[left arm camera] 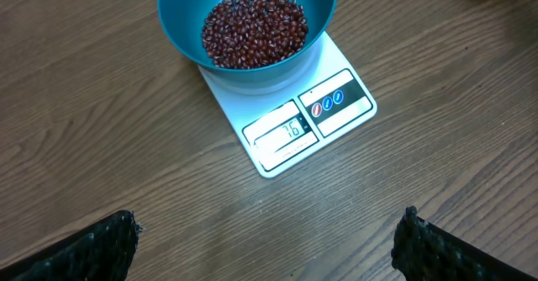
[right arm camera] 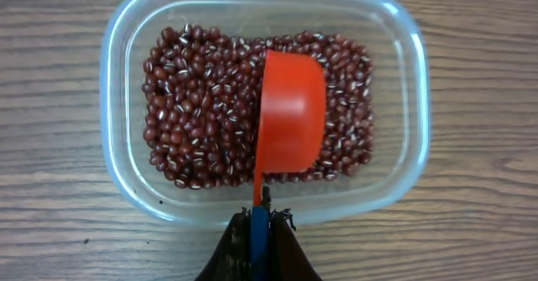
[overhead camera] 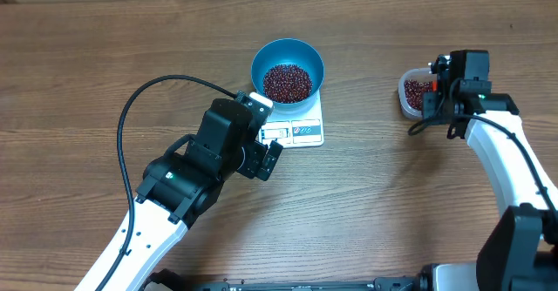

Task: Scoop item into bowl and weigh 150g on scale

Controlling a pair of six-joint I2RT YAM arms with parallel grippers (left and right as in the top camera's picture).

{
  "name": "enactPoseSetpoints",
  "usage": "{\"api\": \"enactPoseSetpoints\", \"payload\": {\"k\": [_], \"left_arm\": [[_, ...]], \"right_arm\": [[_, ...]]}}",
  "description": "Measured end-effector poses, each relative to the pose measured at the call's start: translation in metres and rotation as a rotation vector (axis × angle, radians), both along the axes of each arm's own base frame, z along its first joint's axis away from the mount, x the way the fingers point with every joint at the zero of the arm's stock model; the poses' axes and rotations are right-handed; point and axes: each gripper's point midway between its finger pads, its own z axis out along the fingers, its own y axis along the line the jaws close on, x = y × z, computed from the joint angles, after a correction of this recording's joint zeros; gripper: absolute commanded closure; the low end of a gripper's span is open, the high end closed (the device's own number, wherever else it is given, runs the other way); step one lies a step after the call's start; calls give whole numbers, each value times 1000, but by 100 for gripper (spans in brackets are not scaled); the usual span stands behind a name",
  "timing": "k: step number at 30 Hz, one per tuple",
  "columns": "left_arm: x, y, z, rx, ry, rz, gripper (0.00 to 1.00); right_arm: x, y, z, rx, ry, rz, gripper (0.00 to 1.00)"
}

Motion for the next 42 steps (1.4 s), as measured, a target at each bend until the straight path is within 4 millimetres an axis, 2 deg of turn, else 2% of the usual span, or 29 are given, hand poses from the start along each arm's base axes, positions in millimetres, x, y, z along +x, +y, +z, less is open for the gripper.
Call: {"api": "enactPoseSetpoints", "payload": {"k": [17, 23, 32, 42], "left_arm": [[0, 0, 0, 0, 0, 0, 0], [0, 0, 0, 0, 0, 0, 1], [0, 0, 0, 0, 0, 0, 0], [0, 0, 0, 0, 0, 0, 0]], "right_arm": [[0, 25, -11, 125, 26, 80, 96], [8, 32, -7, 177, -13, 102, 96], [7, 24, -3, 361, -46, 43, 96], [8, 30, 1, 459, -58, 26, 96]]}}
